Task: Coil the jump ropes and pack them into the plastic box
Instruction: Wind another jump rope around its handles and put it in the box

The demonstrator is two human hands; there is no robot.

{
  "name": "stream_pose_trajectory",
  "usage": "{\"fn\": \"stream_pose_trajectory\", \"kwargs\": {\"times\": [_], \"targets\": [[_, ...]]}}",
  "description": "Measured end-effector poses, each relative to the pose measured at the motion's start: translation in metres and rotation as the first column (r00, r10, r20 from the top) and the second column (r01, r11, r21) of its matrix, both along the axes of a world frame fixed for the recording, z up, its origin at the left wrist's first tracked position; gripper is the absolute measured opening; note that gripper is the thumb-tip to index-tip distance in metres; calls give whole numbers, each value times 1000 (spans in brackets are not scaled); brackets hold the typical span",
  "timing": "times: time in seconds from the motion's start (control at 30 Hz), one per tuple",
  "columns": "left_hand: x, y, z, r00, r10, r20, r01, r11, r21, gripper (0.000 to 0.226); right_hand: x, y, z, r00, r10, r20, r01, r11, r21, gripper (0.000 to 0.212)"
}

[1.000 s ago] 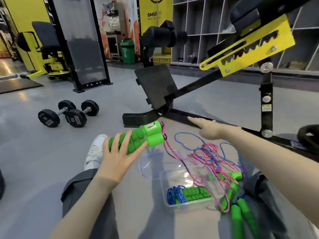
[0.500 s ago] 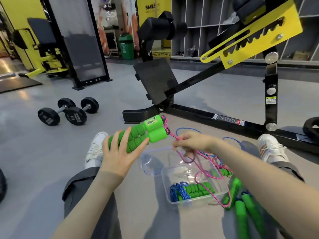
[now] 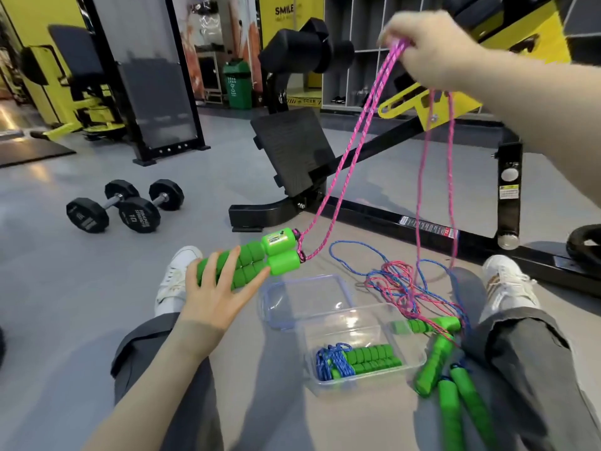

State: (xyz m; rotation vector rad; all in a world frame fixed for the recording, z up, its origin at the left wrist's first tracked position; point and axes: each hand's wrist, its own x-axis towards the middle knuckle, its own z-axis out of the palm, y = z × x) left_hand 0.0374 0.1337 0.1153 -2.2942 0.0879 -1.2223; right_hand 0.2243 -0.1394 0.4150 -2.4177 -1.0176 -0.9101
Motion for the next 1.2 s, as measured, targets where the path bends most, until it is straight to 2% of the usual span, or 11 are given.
{"fn": "stream_pose_trajectory", "kwargs": {"times": [0.2, 0.3, 0.37, 0.43, 0.5, 0.63, 0.7, 0.83, 0.93, 1.1, 1.2], "targets": [[-2, -1, 8, 997, -8, 71, 11, 999, -34, 61, 6, 11, -15, 980, 39, 197, -56, 995, 80, 27], [-5, -6, 7, 997, -44, 57, 45, 999, -4, 59, 18, 6, -84, 987, -134, 87, 154, 944, -293, 34], [-6, -9, 5, 996, -60, 61, 59, 998, 15, 58, 19, -5, -143, 950, -313, -10, 240, 749, -618, 49], [-4, -10, 3, 995, -74, 68, 71, 997, 38, 55, 13, -10, -192, 896, -427, -117, 166, 569, -806, 62], [-1, -9, 2, 994, -88, 68, 85, 995, 42, 56, 2, -6, -217, 852, -432, -295, 7, 573, -819, 68], [7, -15, -1, 992, -112, 52, 110, 993, 39, 57, -22, 15, -238, 436, -12, -900, -184, 978, -102, 57], [9, -20, -1, 993, -113, 32, 112, 993, 20, 58, -37, 24, -253, 240, 309, -920, -43, 951, 308, 46], [13, -30, 3, 992, -126, 24, 126, 992, 11, 60, -64, 36, -285, 115, 565, -817, 108, 811, 576, 39], [15, -35, 6, 990, -134, 37, 133, 991, 22, 58, -75, 42, -301, 149, 600, -786, 127, 777, 617, 53], [20, -41, 11, 986, -120, 113, 122, 993, -7, 58, -104, 48, -304, 484, 536, -692, 211, 696, 686, 40], [25, -43, 14, 985, -103, 141, 108, 994, -24, 56, -115, 43, -310, 677, 357, -643, 32, 859, 511, 21]]}}
